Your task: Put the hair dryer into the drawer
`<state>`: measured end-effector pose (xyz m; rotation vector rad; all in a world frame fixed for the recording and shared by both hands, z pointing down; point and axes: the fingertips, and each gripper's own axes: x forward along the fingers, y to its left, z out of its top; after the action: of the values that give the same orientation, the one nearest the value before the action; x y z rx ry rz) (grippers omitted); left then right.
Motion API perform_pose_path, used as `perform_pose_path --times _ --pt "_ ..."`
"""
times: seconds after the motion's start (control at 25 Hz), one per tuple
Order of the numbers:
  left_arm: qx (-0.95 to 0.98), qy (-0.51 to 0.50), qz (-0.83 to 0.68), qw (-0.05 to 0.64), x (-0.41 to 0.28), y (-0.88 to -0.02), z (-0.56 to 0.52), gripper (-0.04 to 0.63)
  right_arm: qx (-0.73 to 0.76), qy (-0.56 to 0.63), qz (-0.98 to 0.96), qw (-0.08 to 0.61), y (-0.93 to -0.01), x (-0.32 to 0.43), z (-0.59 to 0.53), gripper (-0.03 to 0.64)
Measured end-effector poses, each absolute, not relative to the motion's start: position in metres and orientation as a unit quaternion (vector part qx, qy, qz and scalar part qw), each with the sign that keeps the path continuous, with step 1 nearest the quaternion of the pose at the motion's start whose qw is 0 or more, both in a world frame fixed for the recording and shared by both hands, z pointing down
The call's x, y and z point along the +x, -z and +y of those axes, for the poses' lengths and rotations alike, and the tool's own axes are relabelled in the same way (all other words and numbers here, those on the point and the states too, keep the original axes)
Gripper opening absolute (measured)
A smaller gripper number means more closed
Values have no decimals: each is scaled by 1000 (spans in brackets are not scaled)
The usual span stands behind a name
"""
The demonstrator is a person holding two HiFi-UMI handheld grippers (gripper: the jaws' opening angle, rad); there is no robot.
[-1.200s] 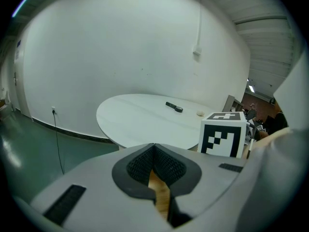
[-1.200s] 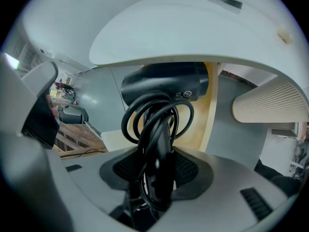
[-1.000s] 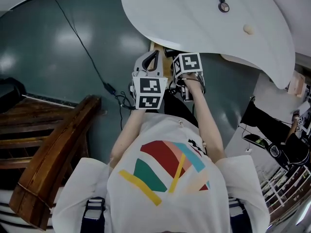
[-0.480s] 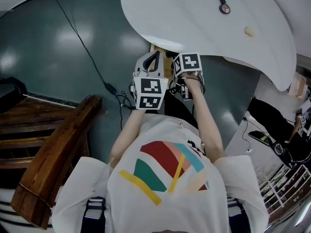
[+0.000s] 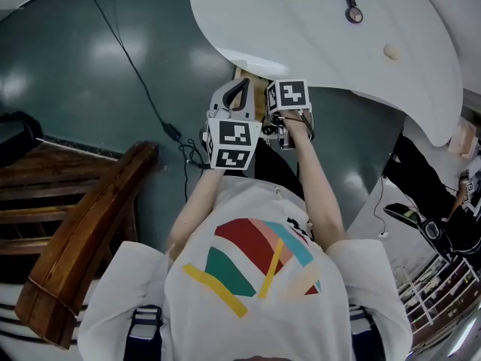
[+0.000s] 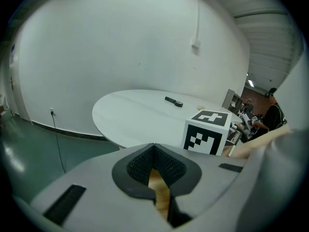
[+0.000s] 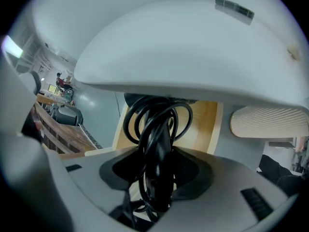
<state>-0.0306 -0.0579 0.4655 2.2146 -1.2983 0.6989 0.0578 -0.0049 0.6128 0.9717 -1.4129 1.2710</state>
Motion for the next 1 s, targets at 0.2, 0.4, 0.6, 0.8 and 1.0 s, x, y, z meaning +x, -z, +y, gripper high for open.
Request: perform_pose_path --times 0.2,0.4,0.6,0.8,1.0 --pt "808 -260 -474 234 -31 -467 -58 17 417 -498 -605 461 -618 51 -11 190" --pt "802 -262 -477 246 -34 -470 -57 17 435 -478 -622 442 -629 47 -18 190" --pt "800 -252 -484 247 -39 -464 -52 17 448 -451 -639 434 -638 44 -25 190" --pt "801 -246 -489 241 -39 -460 -51 17 461 -428 -647 432 -649 46 -31 190" --pt "798 -256 -492 234 -41 -463 -47 17 477 -419 -653 413 -660 48 -36 190"
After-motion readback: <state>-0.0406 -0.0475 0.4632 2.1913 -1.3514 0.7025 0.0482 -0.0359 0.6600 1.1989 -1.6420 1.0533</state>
